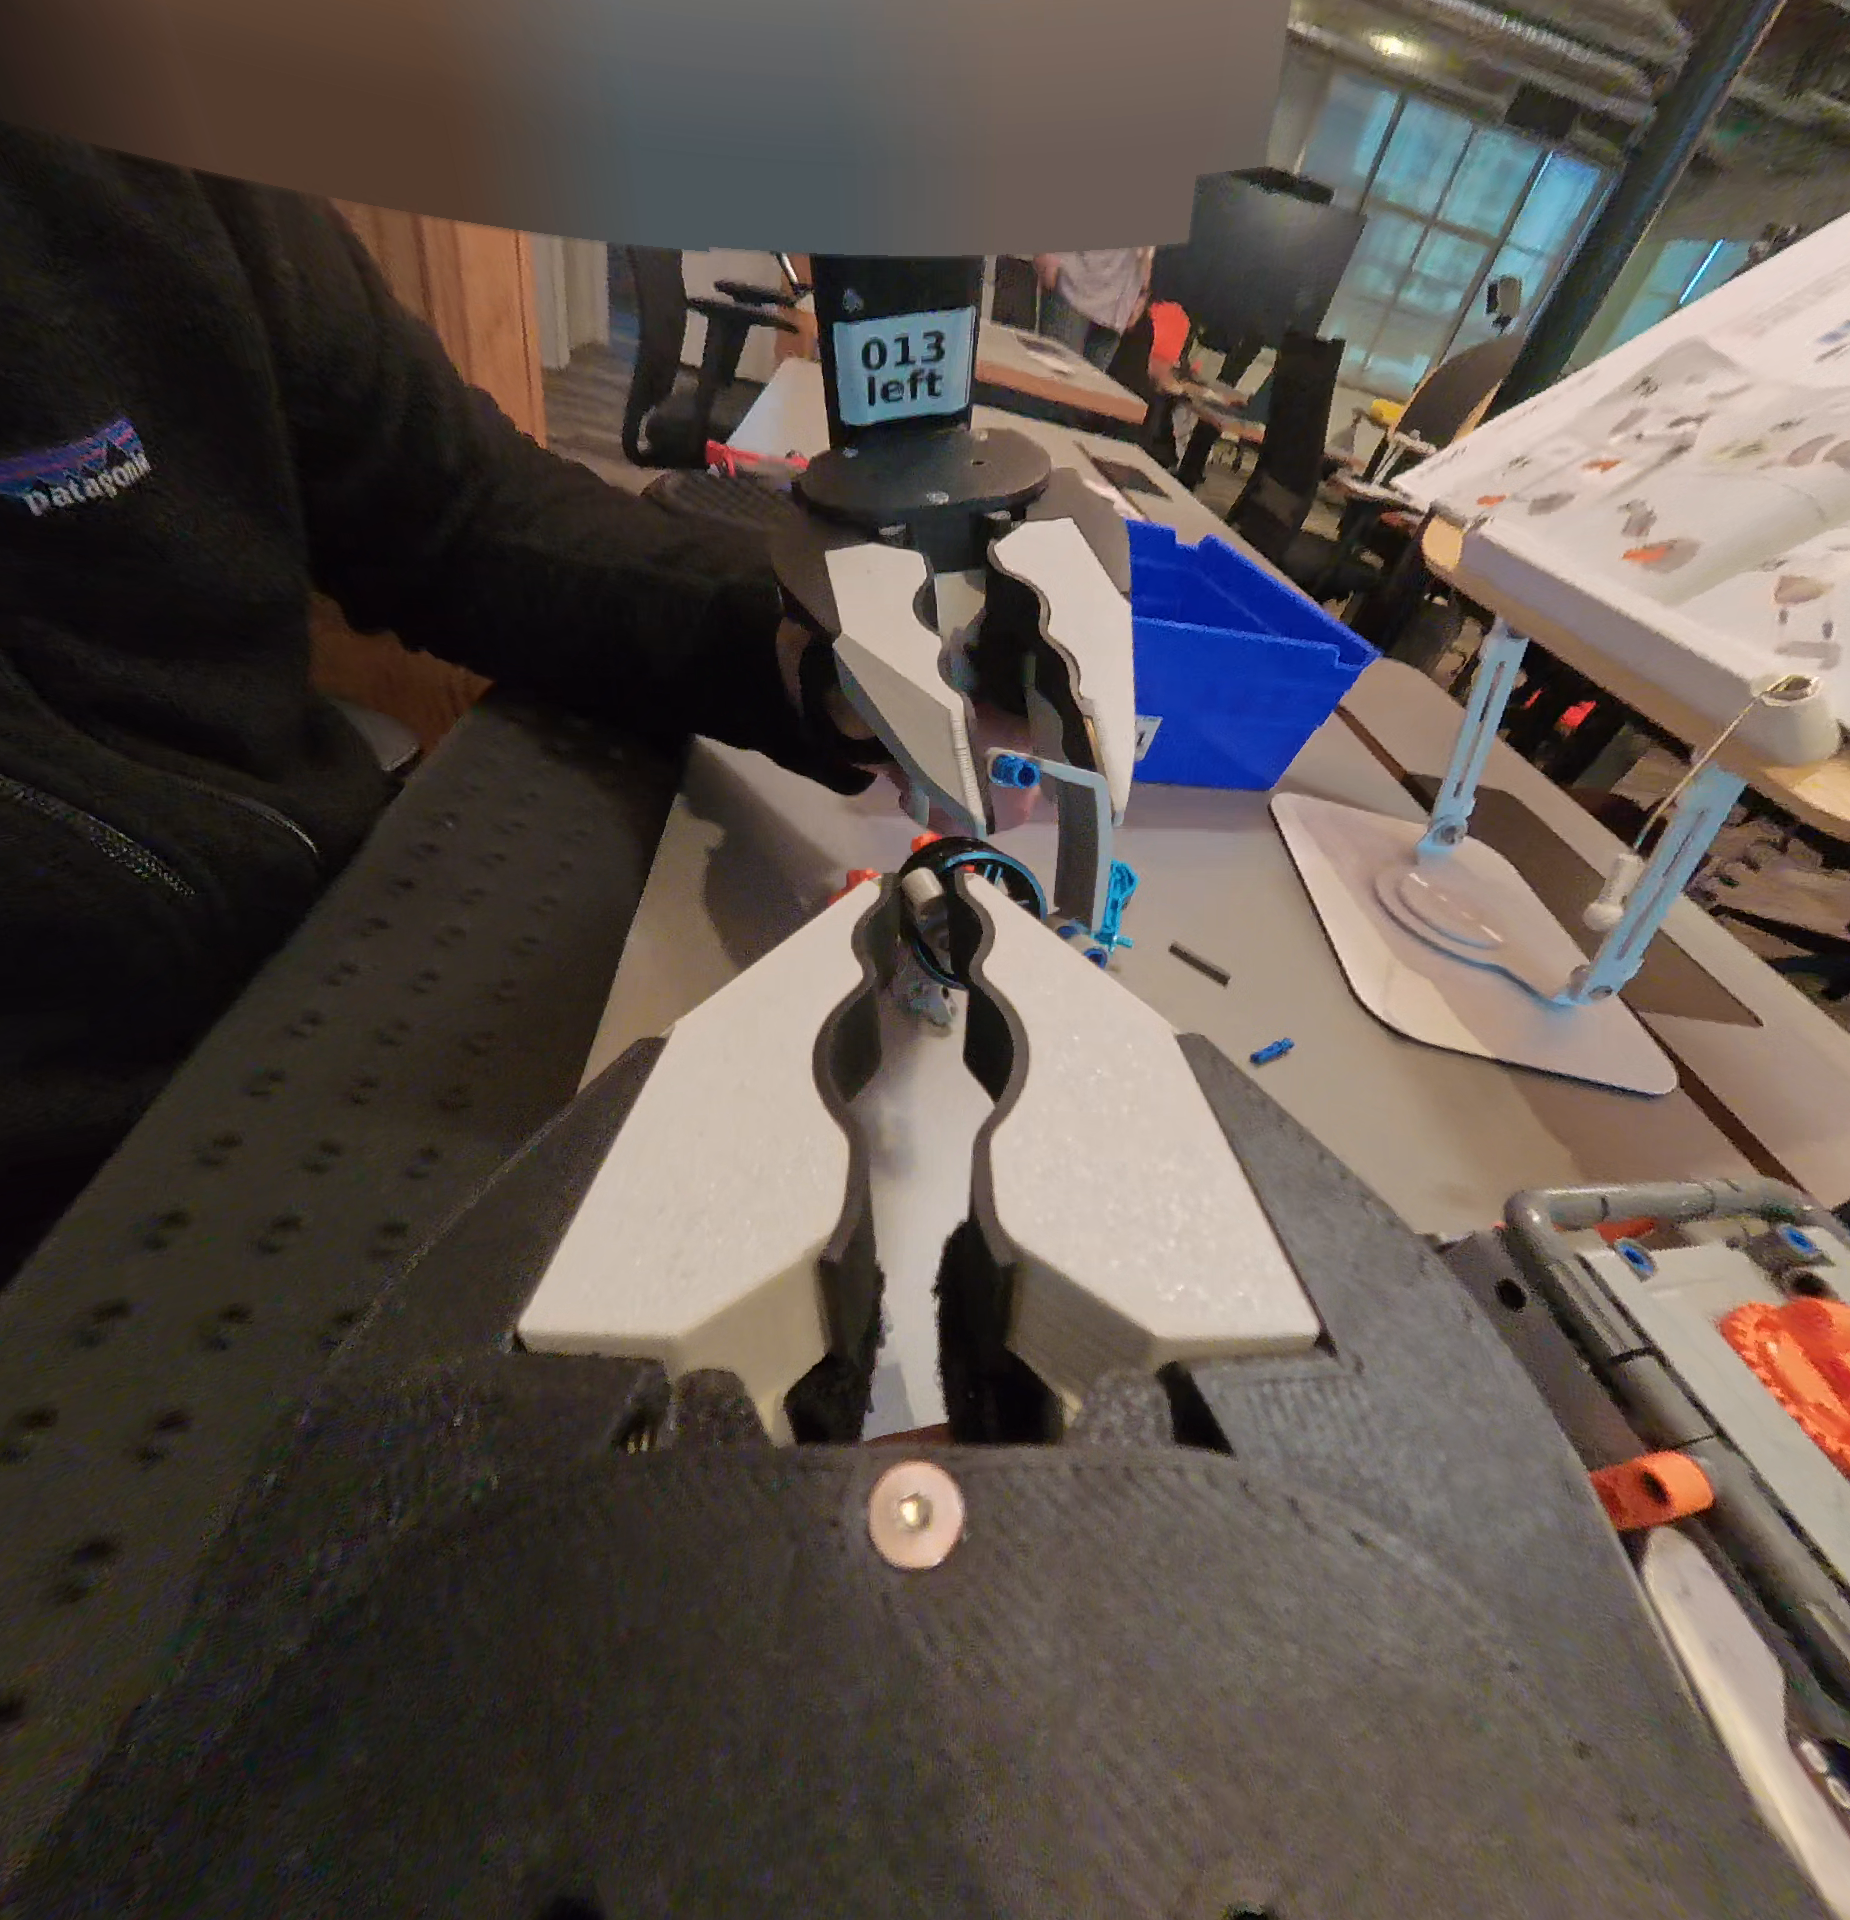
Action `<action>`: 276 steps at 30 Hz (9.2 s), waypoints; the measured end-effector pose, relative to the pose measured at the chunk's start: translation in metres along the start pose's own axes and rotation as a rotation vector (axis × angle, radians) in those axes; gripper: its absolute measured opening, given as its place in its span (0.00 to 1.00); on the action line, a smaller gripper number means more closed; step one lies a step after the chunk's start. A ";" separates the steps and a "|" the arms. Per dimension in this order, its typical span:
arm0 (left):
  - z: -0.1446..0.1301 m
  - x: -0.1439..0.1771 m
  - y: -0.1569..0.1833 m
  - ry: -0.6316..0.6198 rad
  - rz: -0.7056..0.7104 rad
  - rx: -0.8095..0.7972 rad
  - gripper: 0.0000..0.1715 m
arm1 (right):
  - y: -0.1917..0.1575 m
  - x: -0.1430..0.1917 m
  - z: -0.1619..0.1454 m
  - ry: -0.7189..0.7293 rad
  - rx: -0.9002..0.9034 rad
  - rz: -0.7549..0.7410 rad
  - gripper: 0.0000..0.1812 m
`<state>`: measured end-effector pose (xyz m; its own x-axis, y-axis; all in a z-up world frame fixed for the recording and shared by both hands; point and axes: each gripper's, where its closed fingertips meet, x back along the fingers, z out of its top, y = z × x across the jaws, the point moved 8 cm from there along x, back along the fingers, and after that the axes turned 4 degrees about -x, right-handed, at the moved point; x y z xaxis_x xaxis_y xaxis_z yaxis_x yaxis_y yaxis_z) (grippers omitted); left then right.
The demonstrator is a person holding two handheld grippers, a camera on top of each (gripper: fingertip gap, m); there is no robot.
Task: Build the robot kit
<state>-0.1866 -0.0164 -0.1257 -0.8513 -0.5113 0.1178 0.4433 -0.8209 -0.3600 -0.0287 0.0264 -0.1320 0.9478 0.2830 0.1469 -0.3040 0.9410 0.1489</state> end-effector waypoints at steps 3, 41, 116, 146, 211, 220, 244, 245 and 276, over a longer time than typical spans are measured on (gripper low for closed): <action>-0.007 -0.002 -0.001 -0.058 0.016 -0.039 0.12 | 0.002 0.000 -0.003 -0.044 0.013 -0.026 0.05; -0.006 -0.012 0.022 -0.184 0.162 -0.524 0.12 | 0.009 -0.011 -0.005 -0.008 -0.171 -0.012 0.01; -0.029 -0.029 -0.010 -0.311 0.189 0.318 0.15 | -0.004 -0.035 -0.015 -0.527 0.882 -0.696 0.03; -0.028 -0.031 -0.023 -0.158 0.278 0.495 0.14 | 0.009 -0.034 -0.007 -0.476 0.727 -0.807 0.02; 0.021 0.000 0.007 -0.422 0.546 -0.848 0.17 | 0.053 -0.029 0.054 -0.054 -0.428 -0.198 0.02; 0.023 0.035 -0.015 -0.240 0.729 -0.583 0.16 | 0.072 -0.070 0.078 -0.024 -0.343 -0.205 0.03; 0.005 0.065 -0.057 0.210 0.624 -0.038 0.17 | 0.078 -0.080 0.075 0.021 -0.051 -0.077 0.12; 0.005 0.066 -0.058 0.222 0.604 -0.016 0.17 | 0.077 -0.081 0.076 0.024 -0.014 -0.107 0.08; 0.005 0.049 -0.042 0.225 0.259 0.097 0.18 | 0.070 -0.067 0.066 0.069 -0.032 0.211 0.03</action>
<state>-0.2451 -0.0082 -0.1007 -0.7429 -0.6458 -0.1761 0.6678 -0.6972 -0.2607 -0.1201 0.0606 -0.0671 0.8680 0.4856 0.1043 -0.4945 0.8644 0.0911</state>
